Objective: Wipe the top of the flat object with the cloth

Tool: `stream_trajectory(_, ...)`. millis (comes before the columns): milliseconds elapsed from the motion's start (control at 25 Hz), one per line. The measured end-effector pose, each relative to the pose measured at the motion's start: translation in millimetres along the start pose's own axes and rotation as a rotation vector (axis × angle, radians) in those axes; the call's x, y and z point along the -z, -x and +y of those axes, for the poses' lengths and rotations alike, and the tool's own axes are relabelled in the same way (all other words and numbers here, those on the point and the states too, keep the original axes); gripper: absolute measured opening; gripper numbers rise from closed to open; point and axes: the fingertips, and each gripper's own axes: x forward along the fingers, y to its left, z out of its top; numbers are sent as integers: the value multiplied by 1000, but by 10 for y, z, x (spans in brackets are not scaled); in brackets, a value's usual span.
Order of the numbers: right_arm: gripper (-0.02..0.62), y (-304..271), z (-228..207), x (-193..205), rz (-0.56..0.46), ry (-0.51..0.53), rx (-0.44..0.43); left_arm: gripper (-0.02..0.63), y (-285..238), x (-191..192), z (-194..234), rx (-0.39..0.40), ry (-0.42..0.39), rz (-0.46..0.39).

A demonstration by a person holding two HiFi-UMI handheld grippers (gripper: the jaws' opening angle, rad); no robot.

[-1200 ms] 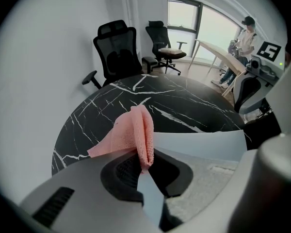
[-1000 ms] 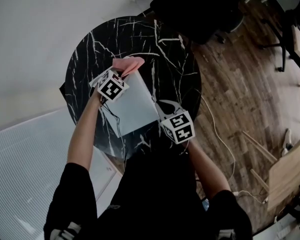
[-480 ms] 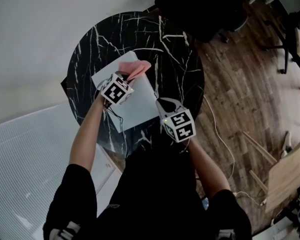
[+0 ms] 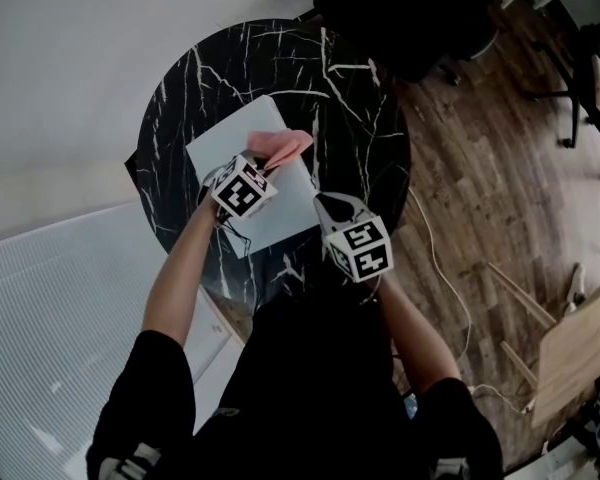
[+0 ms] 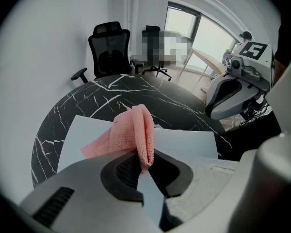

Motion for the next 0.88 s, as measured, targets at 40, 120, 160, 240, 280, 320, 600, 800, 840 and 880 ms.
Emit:
stream_trajectory(40,-5,12,7,11,-1,0,0,20,2,9,-35,2,-1,2)
stream_trajectory(120,-6,41,12,29,-4,-1,3,20,3,33,-113,7,-4,10)
stream_trajectory(160,-6,55,10,34,-7,-2,5,20,2,43,-153,12,-10,13)
stream_trajectory(240,-6,80,-1,39,-14,-3,9,20,0,56,-230,21,-20,17)
stream_trajectory(280,-5,94,-3,44,-17,-4,11,20,0,61,-271,25,-23,18)
stream_trajectory(320,-5,110,-3,54,-17,-4,12,20,-1,67,-313,29,-26,20)
stream_trajectory(600,-6,194,-17,115,-15,7,11,20,-10,91,-636,64,-50,38)
stream_trajectory(800,-5,249,-57,109,-22,4,16,20,-26,104,-875,90,-68,38)
stream_trajectory(840,-6,259,-66,104,-23,5,16,20,-29,108,-918,94,-68,39)
stream_trajectory(880,-5,269,-74,97,-24,6,16,20,-29,116,-961,100,-65,43)
